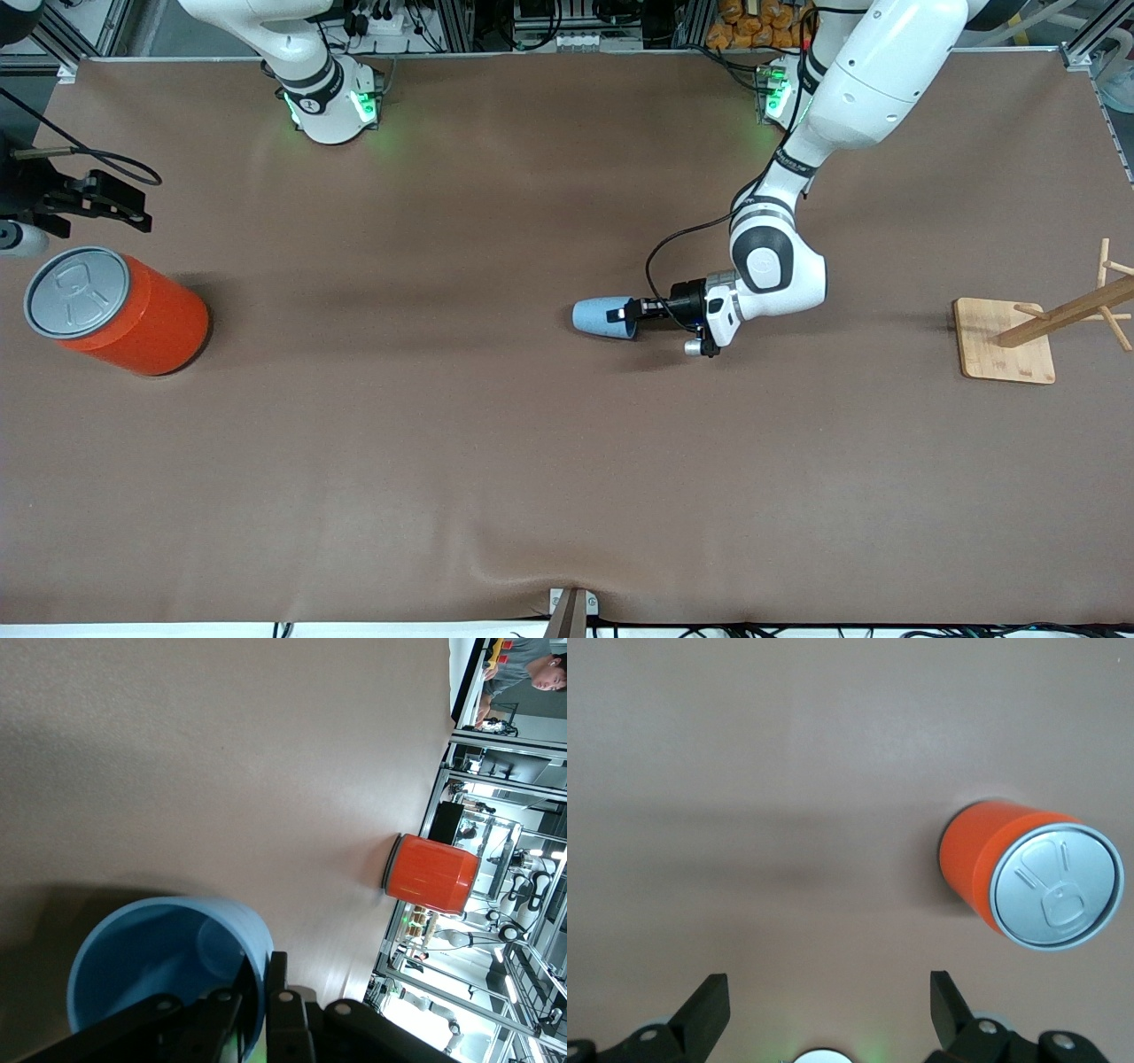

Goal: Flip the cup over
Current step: 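Close the left gripper around the blue cup's base, then lift the blue cup and rotate it mouth-up with the left gripper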

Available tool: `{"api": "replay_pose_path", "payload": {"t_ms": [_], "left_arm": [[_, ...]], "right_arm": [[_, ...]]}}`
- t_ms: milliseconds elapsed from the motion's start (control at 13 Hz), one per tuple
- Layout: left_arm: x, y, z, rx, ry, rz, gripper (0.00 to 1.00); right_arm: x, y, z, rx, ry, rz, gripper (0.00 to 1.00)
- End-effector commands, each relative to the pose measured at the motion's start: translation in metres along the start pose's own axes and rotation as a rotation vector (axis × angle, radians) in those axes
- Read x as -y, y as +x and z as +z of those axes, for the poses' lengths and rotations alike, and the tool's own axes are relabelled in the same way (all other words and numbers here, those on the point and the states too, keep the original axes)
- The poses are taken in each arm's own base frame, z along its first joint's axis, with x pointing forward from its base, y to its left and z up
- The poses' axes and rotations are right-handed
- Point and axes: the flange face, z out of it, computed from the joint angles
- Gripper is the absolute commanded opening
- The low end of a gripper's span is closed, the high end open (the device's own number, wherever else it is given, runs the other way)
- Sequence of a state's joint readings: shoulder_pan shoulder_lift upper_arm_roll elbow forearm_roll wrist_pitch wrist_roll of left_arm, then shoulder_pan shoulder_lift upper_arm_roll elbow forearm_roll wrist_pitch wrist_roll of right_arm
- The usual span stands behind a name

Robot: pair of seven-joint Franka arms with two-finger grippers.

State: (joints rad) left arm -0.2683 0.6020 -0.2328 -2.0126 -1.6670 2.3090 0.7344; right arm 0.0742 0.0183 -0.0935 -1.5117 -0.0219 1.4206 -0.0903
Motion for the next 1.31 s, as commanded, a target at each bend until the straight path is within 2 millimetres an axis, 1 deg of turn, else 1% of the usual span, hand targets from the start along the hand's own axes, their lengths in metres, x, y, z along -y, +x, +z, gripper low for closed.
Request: {"api": "replay_pose_path", "payload": {"t_ms": [0, 77, 154, 232, 309, 386, 540, 618, 695, 772, 849, 1004, 1158, 1235], "left_arm": [[-0.008, 0.006, -0.012, -0.039, -0.013, 0.015, 0.0], [-0.024, 0.011, -0.021, -0.04, -0.034, 0.013, 0.0], [-0.036, 0.014, -0.027, -0.034, -0.057, -0.006, 0.0], [-0.05, 0.02, -0.034, -0.028, -0.078, -0.005, 0.0], [-0.064, 0.026, -0.043, -0.024, -0.072, 0.007, 0.0], [-0.077, 0.031, -0.051, -0.013, -0.049, -0.017, 0.0], [-0.107, 0.041, -0.083, -0.007, 0.016, -0.049, 0.0], [-0.125, 0.043, -0.104, 0.009, 0.046, -0.077, 0.0], [-0.141, 0.043, -0.126, 0.01, 0.08, -0.101, 0.0], [-0.156, 0.041, -0.147, 0.001, 0.138, -0.064, 0.0], [-0.163, 0.04, -0.166, -0.014, 0.211, -0.013, 0.0], [-0.165, 0.044, -0.206, -0.04, 0.403, 0.115, 0.0], [-0.146, 0.059, -0.26, -0.072, 0.593, 0.199, 0.0], [-0.142, 0.059, -0.279, -0.061, 0.664, 0.228, 0.0]], "right_arm": [[-0.016, -0.023, -0.003, -0.003, 0.02, 0.01, 1.0], [-0.014, -0.021, -0.007, -0.012, 0.015, 0.011, 1.0], [-0.021, -0.022, -0.011, -0.018, 0.018, 0.026, 1.0], [-0.023, -0.02, -0.013, -0.021, 0.018, 0.029, 1.0], [-0.022, -0.021, -0.016, -0.026, 0.016, 0.031, 1.0], [-0.017, -0.019, -0.016, -0.023, 0.002, 0.039, 1.0], [-0.014, -0.019, -0.015, -0.021, 0.012, 0.084, 1.0], [-0.012, -0.02, -0.014, -0.01, 0.016, 0.115, 1.0], [-0.013, -0.022, -0.013, 0.004, 0.016, 0.122, 1.0], [-0.015, -0.022, -0.014, 0.0, 0.016, 0.125, 1.0], [-0.015, -0.021, -0.015, -0.011, 0.017, 0.124, 1.0], [-0.011, -0.018, -0.014, -0.024, 0.034, 0.126, 1.0], [-0.009, -0.018, -0.015, -0.034, 0.07, 0.126, 1.0], [-0.01, -0.018, -0.016, -0.033, 0.071, 0.128, 1.0]]}}
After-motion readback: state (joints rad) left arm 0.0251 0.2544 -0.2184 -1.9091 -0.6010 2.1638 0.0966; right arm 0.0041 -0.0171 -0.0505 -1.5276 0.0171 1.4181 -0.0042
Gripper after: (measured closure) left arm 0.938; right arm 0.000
